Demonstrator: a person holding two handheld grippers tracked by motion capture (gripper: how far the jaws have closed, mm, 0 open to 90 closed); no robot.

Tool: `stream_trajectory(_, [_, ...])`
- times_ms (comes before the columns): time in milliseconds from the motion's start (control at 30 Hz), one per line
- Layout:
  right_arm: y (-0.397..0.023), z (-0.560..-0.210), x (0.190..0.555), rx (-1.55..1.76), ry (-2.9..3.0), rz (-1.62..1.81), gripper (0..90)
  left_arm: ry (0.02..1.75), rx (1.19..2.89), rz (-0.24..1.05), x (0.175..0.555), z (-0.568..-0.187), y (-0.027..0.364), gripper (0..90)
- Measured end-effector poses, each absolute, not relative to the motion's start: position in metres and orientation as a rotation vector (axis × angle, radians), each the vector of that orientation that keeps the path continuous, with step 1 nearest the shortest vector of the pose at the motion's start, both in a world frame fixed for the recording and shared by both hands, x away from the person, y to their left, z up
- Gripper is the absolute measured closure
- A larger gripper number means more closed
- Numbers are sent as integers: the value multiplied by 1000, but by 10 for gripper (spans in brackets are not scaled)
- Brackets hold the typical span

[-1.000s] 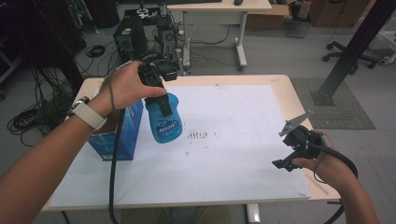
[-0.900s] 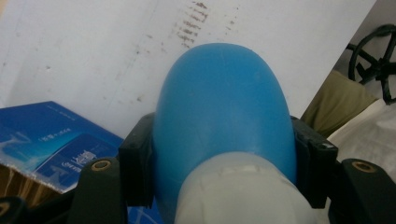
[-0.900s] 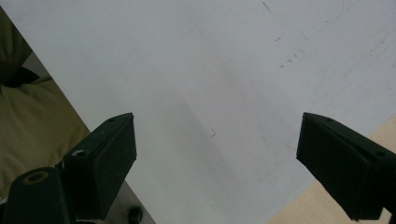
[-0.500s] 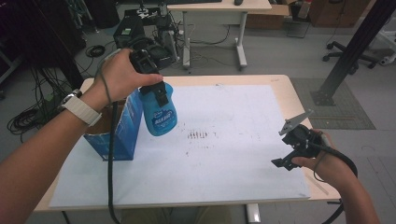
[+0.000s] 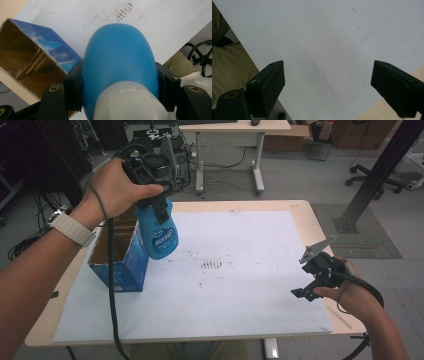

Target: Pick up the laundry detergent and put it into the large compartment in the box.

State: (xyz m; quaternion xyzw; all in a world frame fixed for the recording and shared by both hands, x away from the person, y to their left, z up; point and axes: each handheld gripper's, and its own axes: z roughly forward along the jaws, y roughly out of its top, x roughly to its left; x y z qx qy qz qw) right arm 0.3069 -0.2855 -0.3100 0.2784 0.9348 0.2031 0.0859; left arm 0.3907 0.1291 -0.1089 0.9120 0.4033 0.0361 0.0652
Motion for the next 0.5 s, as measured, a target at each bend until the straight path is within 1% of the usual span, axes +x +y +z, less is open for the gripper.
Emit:
stream_trajectory(333, [-285,-309,308,820,2786,611,120,1342,2694,127,391,-88,142,375])
stream_trajectory(500, [-284,-307,310,806,2786,619,120,1389,2685,110,391,-80,148,375])
